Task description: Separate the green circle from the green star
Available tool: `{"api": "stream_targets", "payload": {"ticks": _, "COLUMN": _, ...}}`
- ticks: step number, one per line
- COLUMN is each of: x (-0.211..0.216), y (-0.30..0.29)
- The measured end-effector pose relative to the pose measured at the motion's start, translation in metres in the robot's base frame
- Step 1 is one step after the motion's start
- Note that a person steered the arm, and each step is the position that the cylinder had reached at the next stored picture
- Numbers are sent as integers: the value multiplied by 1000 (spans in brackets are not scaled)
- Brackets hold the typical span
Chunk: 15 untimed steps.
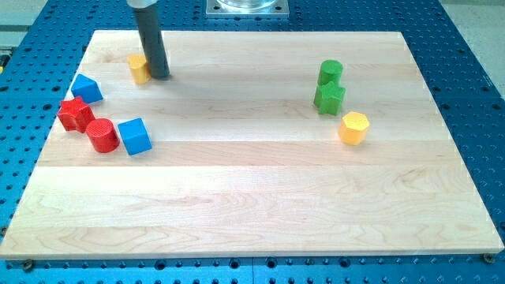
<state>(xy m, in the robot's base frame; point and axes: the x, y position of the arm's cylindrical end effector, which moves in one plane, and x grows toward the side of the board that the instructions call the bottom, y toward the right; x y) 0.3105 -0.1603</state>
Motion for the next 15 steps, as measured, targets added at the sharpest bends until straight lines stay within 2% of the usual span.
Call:
{"api": "stream_targets", "payload": {"ticks": 1, "x": -12, "y": 45}}
{"api": "stream_targets", "payload": {"ticks": 2, "x": -43, "y": 149}}
{"api": "stream_targets", "payload": {"ticks": 3, "x": -42, "y": 266}}
{"api": "stream_targets", "payload": {"ticks": 4, "x": 8, "y": 328}}
{"api": "stream_targets", "payload": {"ticks": 5, "x": 20, "y": 328}}
{"api": "stream_targets", "payload": {"ticks": 6, "x": 52, "y": 385}}
{"api": "stream_targets", "payload": {"ticks": 7, "x": 73, "y": 354}}
{"api": "stream_targets", "payload": {"ticks": 8, "x": 30, "y": 302}}
{"api": "stream_targets", "payload": {"ticks": 10, "x": -15, "y": 149}}
{"api": "stream_targets", "payload": {"ticks": 11, "x": -6, "y": 122}}
{"api": "stream_targets", "payload": {"ticks": 14, "x": 75, "y": 124}}
{"api": "stream_targets", "payload": {"ticks": 15, "x": 50, "y": 110}}
